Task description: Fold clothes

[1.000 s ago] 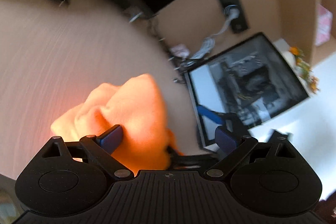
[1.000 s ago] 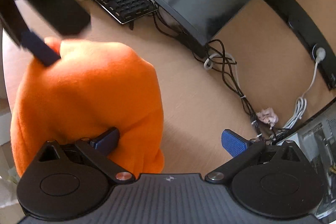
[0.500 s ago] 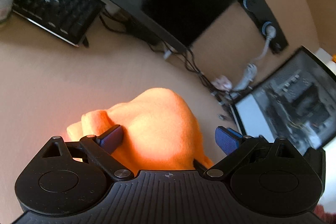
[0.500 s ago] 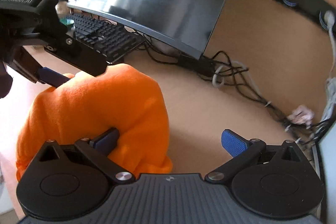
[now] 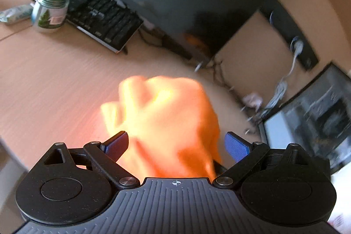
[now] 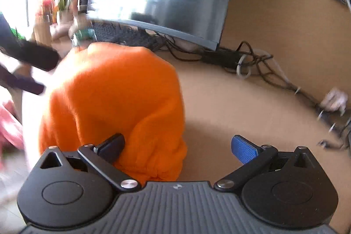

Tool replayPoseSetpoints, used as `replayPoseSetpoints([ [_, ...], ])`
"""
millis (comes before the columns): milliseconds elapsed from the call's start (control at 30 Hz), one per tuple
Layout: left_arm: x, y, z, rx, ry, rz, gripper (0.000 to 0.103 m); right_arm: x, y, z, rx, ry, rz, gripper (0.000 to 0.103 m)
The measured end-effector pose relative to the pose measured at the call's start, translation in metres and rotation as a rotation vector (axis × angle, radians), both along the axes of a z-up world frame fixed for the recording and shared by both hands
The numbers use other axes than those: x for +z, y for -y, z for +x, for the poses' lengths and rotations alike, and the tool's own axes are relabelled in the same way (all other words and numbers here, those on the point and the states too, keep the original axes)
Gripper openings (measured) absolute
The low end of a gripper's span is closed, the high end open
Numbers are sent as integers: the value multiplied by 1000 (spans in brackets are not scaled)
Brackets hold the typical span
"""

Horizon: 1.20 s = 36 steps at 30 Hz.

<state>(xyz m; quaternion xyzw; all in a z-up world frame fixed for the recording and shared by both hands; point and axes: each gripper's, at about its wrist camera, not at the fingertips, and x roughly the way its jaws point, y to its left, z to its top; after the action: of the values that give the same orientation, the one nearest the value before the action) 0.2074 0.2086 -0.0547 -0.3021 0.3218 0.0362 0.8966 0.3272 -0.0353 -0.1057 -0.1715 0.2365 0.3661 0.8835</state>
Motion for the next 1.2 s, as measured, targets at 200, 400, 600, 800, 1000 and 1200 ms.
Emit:
replayPoseSetpoints([
  [200,21,2,-2,18,99,12,87,25,19,-1,89,-10,80,103],
  [400,16,11,32,-49,127,63,82,32,14,0,148,-93,145,103],
  [600,-36,-3,67,-45,5,30,85,0,-9,-2,142,-70,47,103],
  [800,-6,-3,51,-69,72,37,86,19,7,8,158,-131,95,103],
  [1000,-5,0,40,-71,120,-46,94,24,21,39,-12,-189,150,103],
  [1200,-23,3,43,-51,22,-11,93,-9,-5,31,-11,-137,23,103],
])
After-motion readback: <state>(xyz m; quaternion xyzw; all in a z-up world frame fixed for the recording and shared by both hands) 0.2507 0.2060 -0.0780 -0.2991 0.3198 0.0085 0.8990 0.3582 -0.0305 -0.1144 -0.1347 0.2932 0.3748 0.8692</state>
